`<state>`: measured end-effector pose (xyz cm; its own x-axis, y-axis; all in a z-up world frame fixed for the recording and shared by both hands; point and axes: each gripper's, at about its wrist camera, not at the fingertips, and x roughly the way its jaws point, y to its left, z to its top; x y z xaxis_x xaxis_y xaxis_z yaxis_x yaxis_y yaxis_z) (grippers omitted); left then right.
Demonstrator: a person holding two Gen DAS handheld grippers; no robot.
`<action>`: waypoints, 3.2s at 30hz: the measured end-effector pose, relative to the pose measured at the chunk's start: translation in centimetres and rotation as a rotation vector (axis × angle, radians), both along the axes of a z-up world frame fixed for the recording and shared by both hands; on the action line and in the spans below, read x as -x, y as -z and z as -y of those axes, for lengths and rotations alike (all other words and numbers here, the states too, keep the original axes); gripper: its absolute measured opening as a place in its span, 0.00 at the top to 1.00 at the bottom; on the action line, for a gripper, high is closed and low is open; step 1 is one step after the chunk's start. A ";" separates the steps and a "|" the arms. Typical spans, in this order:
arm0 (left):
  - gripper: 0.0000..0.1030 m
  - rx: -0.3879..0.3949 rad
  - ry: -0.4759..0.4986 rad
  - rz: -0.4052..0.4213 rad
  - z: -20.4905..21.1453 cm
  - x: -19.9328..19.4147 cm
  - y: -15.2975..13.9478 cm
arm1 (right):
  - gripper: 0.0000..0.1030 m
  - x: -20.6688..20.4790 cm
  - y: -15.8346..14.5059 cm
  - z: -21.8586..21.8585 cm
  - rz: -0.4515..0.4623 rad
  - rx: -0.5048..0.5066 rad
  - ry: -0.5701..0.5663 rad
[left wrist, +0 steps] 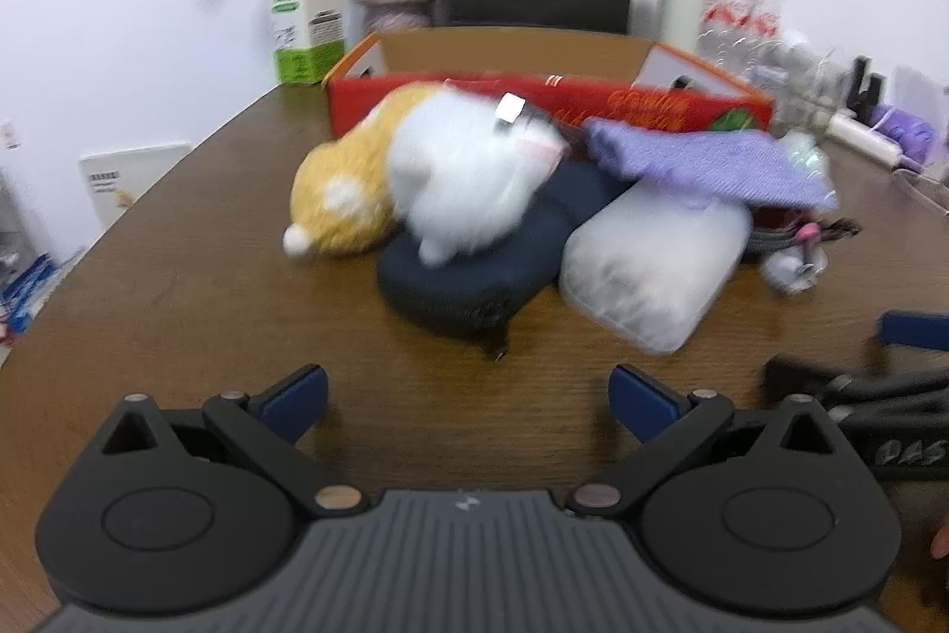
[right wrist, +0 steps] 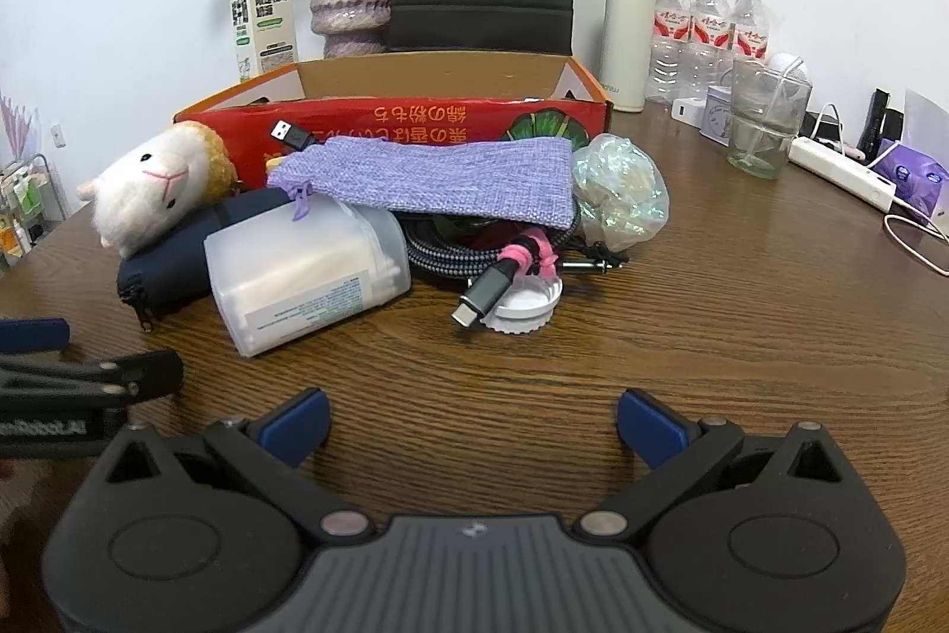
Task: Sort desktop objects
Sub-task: 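Grasp the yellow-white plush with the left tool while the right tool grasps the iridescent plastic bag, then carry the plush with the left tool into the cardboard box while the right tool drops the bag there, then move both open tools back toward the items on the table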
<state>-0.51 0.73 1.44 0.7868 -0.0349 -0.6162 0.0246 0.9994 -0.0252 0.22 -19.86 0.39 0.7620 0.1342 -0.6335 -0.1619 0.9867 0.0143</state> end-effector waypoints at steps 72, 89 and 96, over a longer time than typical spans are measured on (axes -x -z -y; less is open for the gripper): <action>0.16 0.058 0.048 -0.161 -0.2 -32.1 -12.9 | 0.26 -34.0 -15.2 -2.0 -0.102 0.062 -0.001; 0.01 -0.033 0.021 -0.060 -2.2 -20.4 -15.7 | 0.17 -22.1 -17.8 0.5 -0.020 0.005 0.011; 0.00 -0.051 0.098 0.050 -1.8 -11.4 -11.8 | 0.16 -14.0 -15.4 1.2 0.047 -0.093 -0.057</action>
<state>10.86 2.49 13.20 0.8108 -0.0829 -0.5794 0.1221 0.9921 0.0288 14.26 -21.09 15.77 0.7801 0.2345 -0.5800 -0.2203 0.9707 0.0962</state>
